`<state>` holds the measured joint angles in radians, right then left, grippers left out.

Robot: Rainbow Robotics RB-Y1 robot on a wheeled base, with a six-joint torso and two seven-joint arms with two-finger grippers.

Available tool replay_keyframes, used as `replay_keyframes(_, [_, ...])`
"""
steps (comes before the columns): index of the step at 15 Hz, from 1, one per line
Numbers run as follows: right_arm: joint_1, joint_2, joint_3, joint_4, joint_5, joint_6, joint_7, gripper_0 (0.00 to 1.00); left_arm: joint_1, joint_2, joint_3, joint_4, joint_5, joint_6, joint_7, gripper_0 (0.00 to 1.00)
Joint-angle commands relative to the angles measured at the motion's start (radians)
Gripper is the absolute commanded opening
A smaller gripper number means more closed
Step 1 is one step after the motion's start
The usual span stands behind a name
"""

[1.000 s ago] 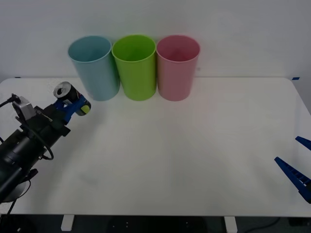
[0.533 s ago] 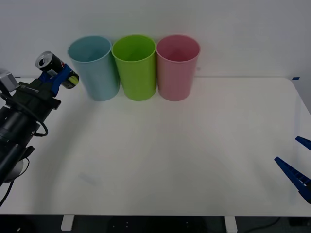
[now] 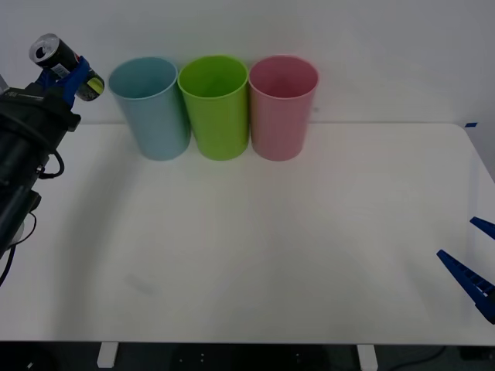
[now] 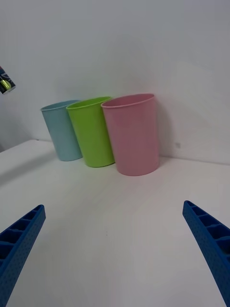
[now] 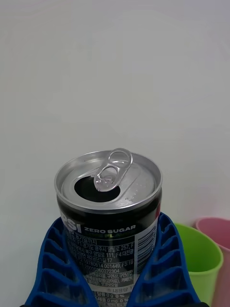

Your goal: Grasp the object on the table and drop it into the matching bin: aluminum can to the light blue bin, PET bottle to the pink bin.

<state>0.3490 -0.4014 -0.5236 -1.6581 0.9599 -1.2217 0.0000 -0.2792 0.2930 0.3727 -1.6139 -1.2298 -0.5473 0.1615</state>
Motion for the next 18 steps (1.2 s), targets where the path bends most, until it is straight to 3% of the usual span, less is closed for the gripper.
replay_keyframes(1, [0.000, 0.000, 0.000, 0.000, 0.000, 0.000, 0.000, 1.00, -0.035, 0.000, -0.009, 0.005, -0.071, 0.044, 0.019, 0.00])
replay_keyframes(8, [0.000, 0.000, 0.000, 0.000, 0.000, 0.000, 0.000, 1.00, -0.248, 0.000, -0.037, 0.267, -0.252, 0.060, 0.004, 0.00])
replay_keyframes(18, [0.000, 0.000, 0.000, 0.000, 0.000, 0.000, 0.000, 1.00, -0.552, 0.020, -0.029, 0.700, -0.387, 0.076, -0.036, 0.00])
